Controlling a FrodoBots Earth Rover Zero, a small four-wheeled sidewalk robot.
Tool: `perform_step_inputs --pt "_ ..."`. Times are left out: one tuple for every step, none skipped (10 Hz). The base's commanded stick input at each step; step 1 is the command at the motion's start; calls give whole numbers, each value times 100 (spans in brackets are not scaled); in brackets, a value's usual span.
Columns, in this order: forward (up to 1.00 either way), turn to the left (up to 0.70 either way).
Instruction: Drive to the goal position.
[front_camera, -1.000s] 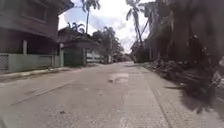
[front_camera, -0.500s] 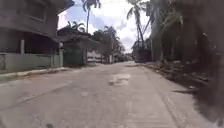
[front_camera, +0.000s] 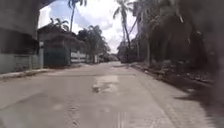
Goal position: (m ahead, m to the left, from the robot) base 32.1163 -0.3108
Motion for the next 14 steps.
perform_step_inputs --pt "100 0" --pt "100 0" --pt "100 0" --pt "100 0" --pt "100 0" --pt "100 0" --pt "100 0" --pt "100 0" --pt "100 0" --pt "100 0" --pt "100 0" --pt "100 0" --pt "100 0" --pt "100 0"
